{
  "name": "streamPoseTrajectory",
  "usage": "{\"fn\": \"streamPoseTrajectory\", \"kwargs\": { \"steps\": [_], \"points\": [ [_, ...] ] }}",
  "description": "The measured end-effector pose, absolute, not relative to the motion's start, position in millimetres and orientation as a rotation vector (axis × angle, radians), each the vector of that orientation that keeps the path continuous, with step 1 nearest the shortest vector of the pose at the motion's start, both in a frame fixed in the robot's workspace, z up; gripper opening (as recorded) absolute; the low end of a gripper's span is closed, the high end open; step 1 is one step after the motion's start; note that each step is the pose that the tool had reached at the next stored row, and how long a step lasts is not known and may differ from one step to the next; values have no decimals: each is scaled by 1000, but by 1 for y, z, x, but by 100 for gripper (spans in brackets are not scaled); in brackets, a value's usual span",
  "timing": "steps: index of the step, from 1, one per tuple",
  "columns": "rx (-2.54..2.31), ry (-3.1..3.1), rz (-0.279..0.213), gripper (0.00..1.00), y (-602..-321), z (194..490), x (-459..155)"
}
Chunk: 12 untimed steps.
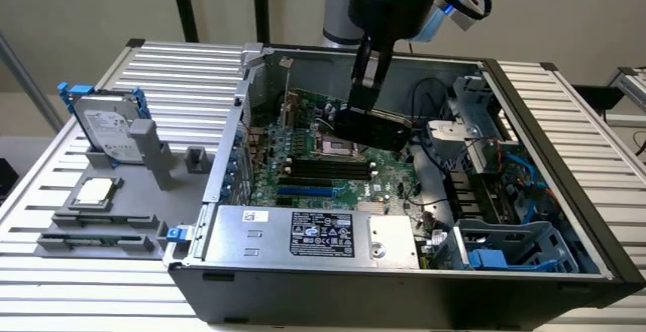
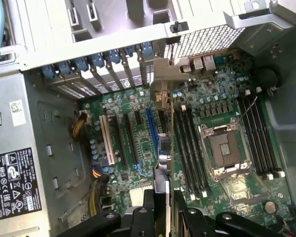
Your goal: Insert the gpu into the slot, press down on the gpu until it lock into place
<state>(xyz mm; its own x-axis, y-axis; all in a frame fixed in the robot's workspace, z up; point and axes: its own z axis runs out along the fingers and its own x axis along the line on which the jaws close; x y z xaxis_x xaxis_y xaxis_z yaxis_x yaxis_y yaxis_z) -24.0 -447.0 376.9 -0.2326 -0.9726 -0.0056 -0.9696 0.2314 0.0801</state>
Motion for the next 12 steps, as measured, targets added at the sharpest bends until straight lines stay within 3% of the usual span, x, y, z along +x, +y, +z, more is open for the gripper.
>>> {"fn": "streamPoseTrajectory", "kwargs": {
  "steps": [12],
  "points": [
    [2070, -2309, -122, 26, -449, 360, -28]
  ]
}}
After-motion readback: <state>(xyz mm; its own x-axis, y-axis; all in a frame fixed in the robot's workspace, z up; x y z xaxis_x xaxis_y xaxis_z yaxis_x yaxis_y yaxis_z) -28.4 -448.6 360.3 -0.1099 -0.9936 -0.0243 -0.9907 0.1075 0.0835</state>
